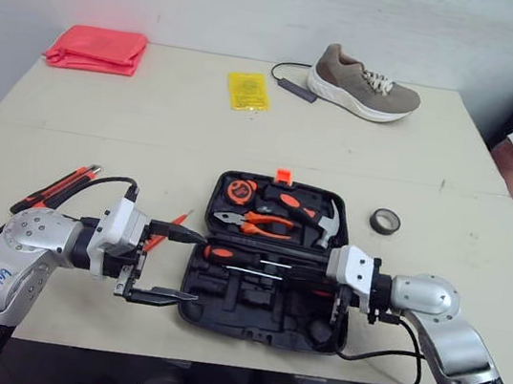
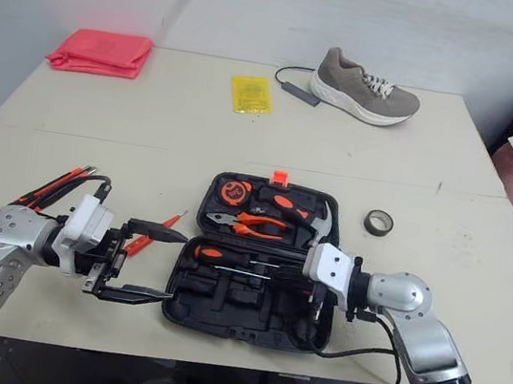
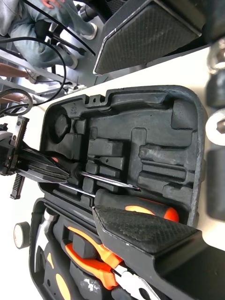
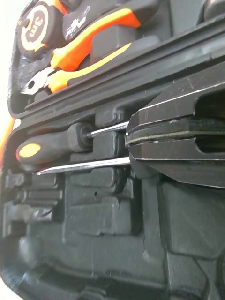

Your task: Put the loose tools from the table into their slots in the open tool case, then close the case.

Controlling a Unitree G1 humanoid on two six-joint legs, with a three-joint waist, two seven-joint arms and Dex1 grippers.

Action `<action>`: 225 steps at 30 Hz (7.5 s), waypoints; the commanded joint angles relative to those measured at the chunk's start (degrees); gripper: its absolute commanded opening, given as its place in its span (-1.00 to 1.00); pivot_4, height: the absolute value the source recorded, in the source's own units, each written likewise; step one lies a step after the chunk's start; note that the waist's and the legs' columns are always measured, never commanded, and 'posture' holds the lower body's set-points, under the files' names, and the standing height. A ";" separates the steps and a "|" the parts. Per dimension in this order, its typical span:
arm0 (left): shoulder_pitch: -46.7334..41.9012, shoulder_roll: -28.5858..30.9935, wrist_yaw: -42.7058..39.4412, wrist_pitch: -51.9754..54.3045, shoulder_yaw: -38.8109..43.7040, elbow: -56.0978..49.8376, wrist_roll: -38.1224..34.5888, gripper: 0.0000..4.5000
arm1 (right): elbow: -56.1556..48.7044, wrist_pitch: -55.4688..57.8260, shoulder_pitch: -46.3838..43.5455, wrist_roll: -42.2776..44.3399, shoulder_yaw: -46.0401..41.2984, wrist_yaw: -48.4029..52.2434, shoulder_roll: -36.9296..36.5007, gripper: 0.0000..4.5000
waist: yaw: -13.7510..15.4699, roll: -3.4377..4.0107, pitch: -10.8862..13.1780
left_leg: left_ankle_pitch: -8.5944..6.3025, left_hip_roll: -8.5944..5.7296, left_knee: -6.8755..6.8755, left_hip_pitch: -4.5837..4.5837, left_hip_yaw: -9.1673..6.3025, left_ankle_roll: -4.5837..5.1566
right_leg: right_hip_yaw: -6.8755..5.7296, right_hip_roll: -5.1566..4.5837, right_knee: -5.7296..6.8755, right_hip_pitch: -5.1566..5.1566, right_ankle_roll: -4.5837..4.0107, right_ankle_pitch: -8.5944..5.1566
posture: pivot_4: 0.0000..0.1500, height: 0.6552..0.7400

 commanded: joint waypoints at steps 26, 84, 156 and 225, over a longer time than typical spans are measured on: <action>9.02 3.85 4.24 -13.05 22.30 23.22 5.11 1.00 | -7.27 -12.87 23.56 19.94 -34.96 5.47 -4.60 -0.35 | 0.46 0.23 0.14 | -0.15 0.12 -0.07 -0.16 0.05 -0.05 | -0.11 -0.01 -0.06 -0.23 -0.15 -0.09 | 1.00 1.00; 6.65 -2.28 39.88 25.36 1.12 -3.39 12.85 1.00 | -14.74 -21.52 28.66 24.73 -30.31 2.04 2.35 0.99 | 0.60 0.32 0.18 | -0.13 0.11 -0.22 0.08 0.02 -0.37 | 0.04 0.10 0.26 -0.23 -0.35 -0.17 | 1.00 1.00; -24.30 2.24 -0.64 11.52 -23.56 -2.93 25.54 -0.85 | -9.90 -30.36 41.86 22.63 -35.37 3.61 3.05 1.00 | 1.88 0.29 0.23 | 0.03 -0.37 0.03 0.02 -0.11 -0.16 | 0.25 0.44 0.42 -0.22 -0.22 -0.15 | 1.00 1.00; -15.89 -9.38 0.39 -12.81 -18.57 15.06 22.38 -0.99 | -12.02 -25.36 40.14 22.07 -34.55 2.31 2.27 1.00 | 1.95 0.28 0.22 | 0.06 -0.43 0.15 0.05 -0.29 -0.18 | 0.31 0.48 0.54 -0.20 -0.20 -0.14 | 1.00 1.00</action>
